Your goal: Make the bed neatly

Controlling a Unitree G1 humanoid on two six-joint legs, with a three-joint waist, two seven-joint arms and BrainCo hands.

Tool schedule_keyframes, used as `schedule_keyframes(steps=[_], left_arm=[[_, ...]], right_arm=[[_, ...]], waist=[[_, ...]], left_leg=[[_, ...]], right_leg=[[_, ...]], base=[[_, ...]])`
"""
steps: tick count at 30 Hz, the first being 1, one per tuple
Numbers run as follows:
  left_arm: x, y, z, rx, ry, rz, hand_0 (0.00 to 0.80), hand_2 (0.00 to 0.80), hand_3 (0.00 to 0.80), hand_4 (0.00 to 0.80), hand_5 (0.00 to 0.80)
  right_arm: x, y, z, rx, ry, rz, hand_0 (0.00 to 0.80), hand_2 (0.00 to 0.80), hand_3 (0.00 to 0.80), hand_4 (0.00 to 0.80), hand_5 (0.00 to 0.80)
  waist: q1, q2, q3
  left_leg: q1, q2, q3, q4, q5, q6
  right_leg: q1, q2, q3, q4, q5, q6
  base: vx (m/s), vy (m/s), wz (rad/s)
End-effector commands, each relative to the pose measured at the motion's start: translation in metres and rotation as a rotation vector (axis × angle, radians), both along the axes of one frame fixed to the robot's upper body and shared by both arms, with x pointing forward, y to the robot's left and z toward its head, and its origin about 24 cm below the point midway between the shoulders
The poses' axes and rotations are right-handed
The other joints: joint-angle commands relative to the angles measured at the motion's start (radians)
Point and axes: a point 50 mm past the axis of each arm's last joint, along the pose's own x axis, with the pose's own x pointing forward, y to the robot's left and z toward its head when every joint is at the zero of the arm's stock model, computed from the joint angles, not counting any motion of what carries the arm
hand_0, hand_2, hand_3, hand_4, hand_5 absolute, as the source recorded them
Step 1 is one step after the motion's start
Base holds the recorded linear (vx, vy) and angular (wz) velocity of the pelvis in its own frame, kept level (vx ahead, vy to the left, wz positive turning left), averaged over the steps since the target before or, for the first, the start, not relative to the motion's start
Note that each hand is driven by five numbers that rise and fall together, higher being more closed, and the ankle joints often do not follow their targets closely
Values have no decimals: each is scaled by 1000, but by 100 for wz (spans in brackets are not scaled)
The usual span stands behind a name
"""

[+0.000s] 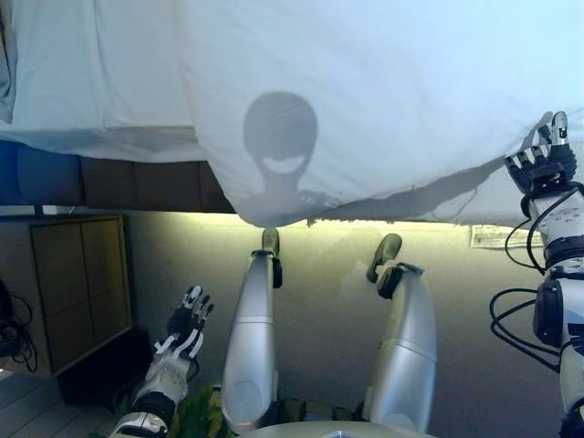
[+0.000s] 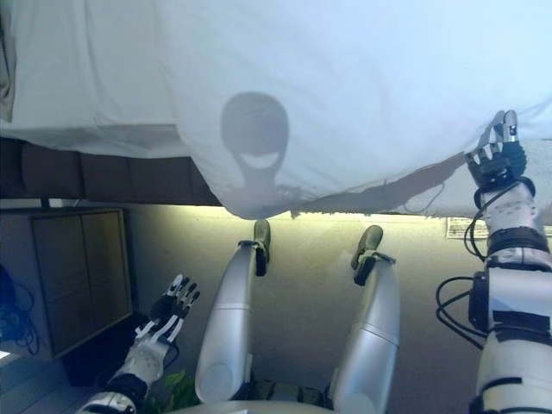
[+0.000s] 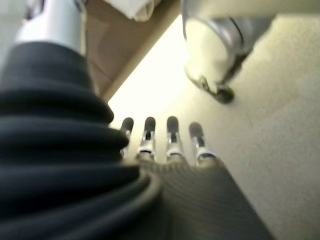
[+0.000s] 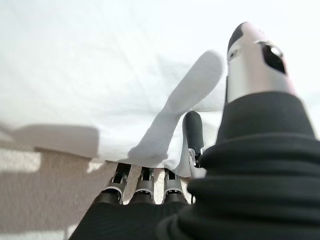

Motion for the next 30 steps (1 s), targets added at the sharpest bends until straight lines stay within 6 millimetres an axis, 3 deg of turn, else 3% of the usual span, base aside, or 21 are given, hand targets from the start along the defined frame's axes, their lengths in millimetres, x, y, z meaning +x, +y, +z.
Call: schedule_keyframes(steps=[1, 11, 13, 14, 22, 30], left_arm=[[-34, 28, -6, 44, 36, 61, 0, 0, 0, 0, 0], [-59, 42, -8, 64, 65, 38, 0, 0, 0, 0, 0], [-61, 42, -8, 68, 69, 27, 0, 0, 0, 0, 0], [-62, 41, -8, 66, 70, 22, 0, 0, 0, 0, 0], [-68, 36, -12, 60, 75, -16, 0, 0, 0, 0, 0], [-60, 26, -13, 48, 62, -58, 0, 0, 0, 0, 0]], right_arm=[[1, -5, 36, -108, -68, 27, 0, 0, 0, 0, 0], [5, 2, 94, -270, -232, 76, 0, 0, 0, 0, 0], [6, 4, 96, -322, -218, 86, 580, 580, 580, 580, 580], [5, 3, 96, -341, -214, 87, 800, 800, 800, 800, 800], [-7, -17, 74, -352, -103, 50, 800, 800, 800, 800, 800], [-8, -18, 52, -335, -30, 55, 800, 800, 800, 800, 800]], waist=[[2, 29, -1], [28, 38, -1], [28, 35, -1], [28, 35, -1], [20, 32, -1], [14, 10, -9]], left_leg=[[-14, -2, -29, 0, 16, 67], [-24, 1, -39, 12, 33, 60], [-10, 7, -37, 8, 36, 57], [-4, 8, -37, 8, 37, 56], [93, 28, -11, -33, 45, 50], [243, 39, 17, -166, 77, 35]], right_leg=[[16, -20, 25, 34, -13, 26], [8, -24, 23, 77, -29, 17], [21, -26, 20, 74, -27, 17], [27, -26, 20, 73, -27, 17], [123, -34, 7, 17, -14, 22], [268, -40, -15, -131, 30, 43]], base=[[53, -19, 7], [24, -6, 3], [0, 0, 0], [16, 39, -1], [11, 49, 1], [5, 63, 2]])
